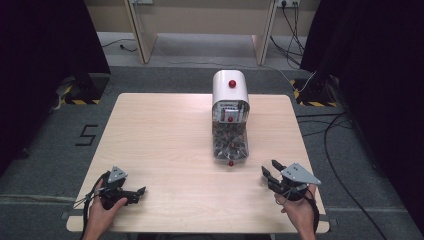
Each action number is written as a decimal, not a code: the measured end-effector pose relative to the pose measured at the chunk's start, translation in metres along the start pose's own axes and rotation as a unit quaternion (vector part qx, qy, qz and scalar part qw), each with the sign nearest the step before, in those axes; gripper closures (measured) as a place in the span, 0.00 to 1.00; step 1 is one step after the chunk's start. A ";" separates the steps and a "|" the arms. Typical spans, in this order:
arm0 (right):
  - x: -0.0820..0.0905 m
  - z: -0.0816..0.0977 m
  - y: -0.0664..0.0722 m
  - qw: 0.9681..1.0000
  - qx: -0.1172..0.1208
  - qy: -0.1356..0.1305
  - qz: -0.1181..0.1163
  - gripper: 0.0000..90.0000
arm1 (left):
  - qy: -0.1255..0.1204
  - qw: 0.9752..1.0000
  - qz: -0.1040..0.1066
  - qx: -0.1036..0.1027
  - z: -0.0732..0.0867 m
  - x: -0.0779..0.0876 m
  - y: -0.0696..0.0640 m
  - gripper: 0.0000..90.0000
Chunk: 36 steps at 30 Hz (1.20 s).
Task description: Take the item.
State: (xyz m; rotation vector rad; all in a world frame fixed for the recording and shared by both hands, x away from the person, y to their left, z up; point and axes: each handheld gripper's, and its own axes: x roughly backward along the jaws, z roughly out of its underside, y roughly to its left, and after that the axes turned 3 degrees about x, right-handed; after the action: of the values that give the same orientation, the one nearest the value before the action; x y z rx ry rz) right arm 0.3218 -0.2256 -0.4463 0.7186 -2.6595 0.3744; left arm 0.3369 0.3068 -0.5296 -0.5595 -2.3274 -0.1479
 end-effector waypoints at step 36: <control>0.008 0.010 -0.005 1.000 -0.015 0.011 0.008 0.39 | 0.000 1.000 0.000 0.000 0.000 0.000 0.000 0.00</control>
State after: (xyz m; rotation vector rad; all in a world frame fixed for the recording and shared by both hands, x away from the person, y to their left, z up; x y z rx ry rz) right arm 0.3157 -0.2369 -0.4515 0.6807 -2.6462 0.3442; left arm 0.3369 0.3068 -0.5296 -0.5594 -2.3273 -0.1481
